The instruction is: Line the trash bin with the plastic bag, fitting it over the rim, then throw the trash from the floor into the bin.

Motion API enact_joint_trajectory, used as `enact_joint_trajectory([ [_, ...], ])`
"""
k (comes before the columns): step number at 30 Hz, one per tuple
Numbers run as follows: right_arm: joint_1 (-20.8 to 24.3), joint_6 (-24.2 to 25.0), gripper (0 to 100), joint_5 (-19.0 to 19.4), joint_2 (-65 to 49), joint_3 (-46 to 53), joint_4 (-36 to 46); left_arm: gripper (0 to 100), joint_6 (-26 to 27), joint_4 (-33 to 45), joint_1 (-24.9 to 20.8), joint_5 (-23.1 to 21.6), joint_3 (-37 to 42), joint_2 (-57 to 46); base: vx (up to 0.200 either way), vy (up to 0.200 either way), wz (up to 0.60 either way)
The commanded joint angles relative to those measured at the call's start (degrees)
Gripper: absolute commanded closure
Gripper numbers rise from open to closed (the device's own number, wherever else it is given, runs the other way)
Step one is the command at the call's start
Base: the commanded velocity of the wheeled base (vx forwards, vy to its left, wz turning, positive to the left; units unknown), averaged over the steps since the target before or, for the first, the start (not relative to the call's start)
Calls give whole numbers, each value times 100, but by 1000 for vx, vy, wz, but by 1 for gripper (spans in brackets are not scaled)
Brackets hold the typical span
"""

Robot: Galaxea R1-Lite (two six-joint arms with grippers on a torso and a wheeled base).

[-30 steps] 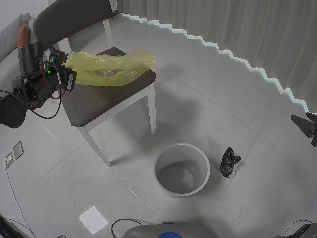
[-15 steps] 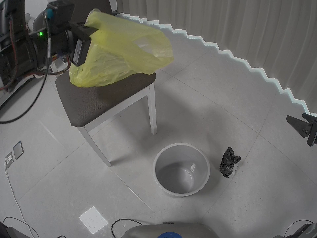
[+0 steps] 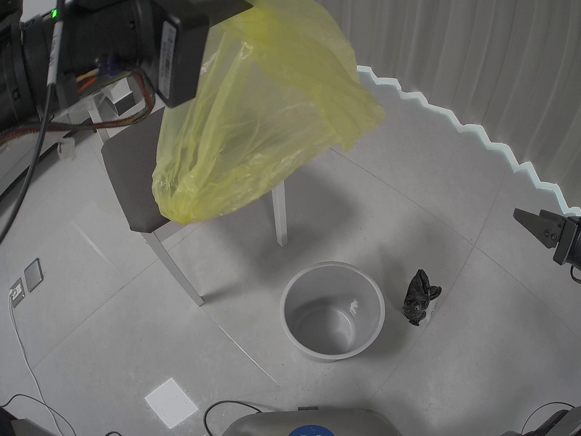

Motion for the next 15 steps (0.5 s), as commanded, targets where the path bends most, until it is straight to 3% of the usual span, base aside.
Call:
enact_joint_trajectory([
  [1, -11, 37, 0, 33, 10, -20, -10, 100, -2, -4, -271, 58, 0, 22, 0, 0, 0],
  [15, -47, 195, 0, 33, 54, -107, -19, 100, -11, -65, -877, 32, 62, 136, 0, 0, 0],
])
